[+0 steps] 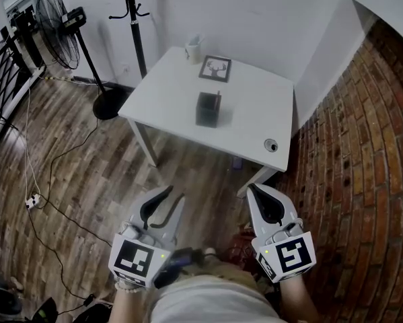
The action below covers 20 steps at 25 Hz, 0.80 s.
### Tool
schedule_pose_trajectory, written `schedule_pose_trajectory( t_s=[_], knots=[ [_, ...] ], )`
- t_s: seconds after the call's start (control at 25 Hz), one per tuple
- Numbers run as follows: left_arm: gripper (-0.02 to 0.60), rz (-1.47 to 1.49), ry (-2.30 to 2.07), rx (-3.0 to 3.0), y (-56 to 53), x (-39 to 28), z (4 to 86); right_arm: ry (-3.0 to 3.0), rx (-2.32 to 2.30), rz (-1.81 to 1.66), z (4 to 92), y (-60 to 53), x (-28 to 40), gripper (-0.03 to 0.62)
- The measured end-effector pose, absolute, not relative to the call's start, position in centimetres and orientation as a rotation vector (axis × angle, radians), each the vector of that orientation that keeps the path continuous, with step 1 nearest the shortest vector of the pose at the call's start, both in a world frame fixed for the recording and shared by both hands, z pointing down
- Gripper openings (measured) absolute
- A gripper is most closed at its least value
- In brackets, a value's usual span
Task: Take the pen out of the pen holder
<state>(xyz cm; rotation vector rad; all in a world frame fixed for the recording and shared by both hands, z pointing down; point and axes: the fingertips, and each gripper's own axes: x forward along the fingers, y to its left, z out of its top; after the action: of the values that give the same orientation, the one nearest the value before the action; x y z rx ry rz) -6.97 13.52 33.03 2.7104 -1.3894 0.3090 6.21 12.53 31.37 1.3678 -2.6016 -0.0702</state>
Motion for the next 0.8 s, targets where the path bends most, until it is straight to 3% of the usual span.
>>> schedule_pose_trajectory(
  t_s=[0.8],
  knots=[
    [0.091,0.322,-1.323,2.777,14.9,-9.9,33.7,-2.540,1.458,-0.096,31.9,14.4,3.5,0.003]
  ],
)
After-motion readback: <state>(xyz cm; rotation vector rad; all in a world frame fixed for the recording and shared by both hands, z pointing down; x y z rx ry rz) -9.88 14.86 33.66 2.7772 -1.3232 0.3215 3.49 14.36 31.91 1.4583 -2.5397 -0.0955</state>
